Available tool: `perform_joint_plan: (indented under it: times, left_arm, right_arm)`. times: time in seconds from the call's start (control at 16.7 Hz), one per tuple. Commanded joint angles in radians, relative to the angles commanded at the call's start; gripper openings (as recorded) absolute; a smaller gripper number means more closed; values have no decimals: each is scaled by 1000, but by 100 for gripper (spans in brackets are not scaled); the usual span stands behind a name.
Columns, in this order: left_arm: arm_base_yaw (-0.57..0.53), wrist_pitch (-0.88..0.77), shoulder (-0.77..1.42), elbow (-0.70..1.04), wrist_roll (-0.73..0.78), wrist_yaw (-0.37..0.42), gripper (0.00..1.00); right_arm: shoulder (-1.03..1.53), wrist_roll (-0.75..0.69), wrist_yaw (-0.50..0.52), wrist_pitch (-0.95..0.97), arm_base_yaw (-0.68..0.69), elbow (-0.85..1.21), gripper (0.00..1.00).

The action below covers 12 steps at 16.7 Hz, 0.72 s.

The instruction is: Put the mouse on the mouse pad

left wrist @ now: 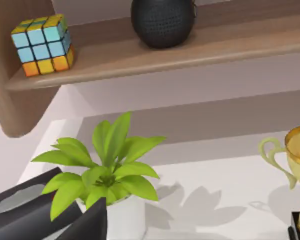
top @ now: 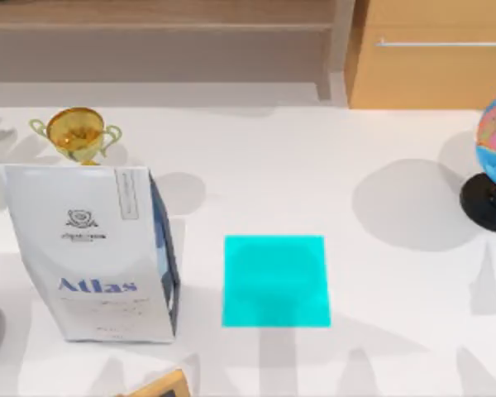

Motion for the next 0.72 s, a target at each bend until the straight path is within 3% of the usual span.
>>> perform_joint_plan:
  times: [0.36, 0.72]
  left_arm:
    - [71, -359, 512, 438, 210, 3, 100]
    - [103, -743, 1061, 701, 247, -4, 100]
  right_arm:
    - [0, 0, 0, 0, 0, 0, 100]
    - [0, 0, 0, 0, 0, 0, 100]
